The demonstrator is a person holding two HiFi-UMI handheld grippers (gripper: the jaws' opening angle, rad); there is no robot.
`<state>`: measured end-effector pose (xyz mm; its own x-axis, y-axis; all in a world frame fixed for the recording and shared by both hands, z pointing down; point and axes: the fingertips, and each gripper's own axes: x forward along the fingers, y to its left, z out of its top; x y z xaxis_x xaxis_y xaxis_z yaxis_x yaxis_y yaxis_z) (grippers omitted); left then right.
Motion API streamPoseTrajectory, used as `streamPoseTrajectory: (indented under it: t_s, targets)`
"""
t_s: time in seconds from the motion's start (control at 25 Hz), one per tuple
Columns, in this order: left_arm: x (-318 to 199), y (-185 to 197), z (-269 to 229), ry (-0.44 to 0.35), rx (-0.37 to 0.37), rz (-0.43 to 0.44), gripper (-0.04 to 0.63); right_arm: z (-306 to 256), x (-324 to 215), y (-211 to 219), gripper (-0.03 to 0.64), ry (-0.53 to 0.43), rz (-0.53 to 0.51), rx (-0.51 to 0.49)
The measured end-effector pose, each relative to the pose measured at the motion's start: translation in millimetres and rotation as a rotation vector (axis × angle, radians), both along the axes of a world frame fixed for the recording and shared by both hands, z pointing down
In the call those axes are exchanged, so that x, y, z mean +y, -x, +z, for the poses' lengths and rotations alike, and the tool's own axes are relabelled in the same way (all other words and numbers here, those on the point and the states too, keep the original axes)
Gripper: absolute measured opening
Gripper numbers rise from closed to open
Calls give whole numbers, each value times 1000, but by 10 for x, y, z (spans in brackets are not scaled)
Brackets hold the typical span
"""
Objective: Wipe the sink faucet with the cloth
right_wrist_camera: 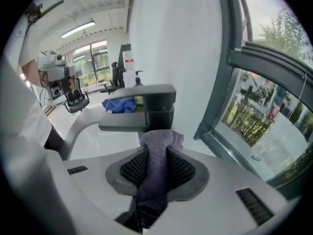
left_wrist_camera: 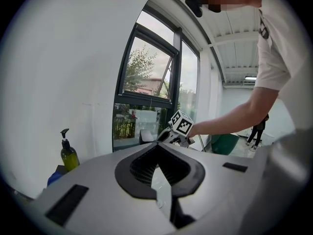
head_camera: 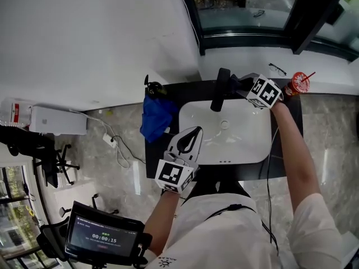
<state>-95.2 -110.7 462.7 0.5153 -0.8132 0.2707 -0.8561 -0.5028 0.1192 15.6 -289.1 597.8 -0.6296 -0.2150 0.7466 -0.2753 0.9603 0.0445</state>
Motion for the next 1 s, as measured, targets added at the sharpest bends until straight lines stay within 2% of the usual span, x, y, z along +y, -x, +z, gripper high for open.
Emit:
streamPoseTrajectory:
  t_s: [0.24, 0.4, 0.56, 0.8, 1.0]
  targets:
    - [-22, -66, -44, -16, 9, 22, 0, -673, -15, -19, 101, -37, 26, -209]
    - [-34, -98, -66, -24, 10, 28, 0, -741, -112, -198, 101, -52, 98, -238]
    - [-9, -74, -44, -20, 7, 25, 0, -247, -140, -428, 101, -38, 158, -77]
    - [24, 2, -12, -11, -1, 8, 0, 513, -5, -427, 101, -8, 146, 162]
    - [47, 40, 2, -4, -9, -4, 0, 801, -7, -171, 101, 23, 106, 231]
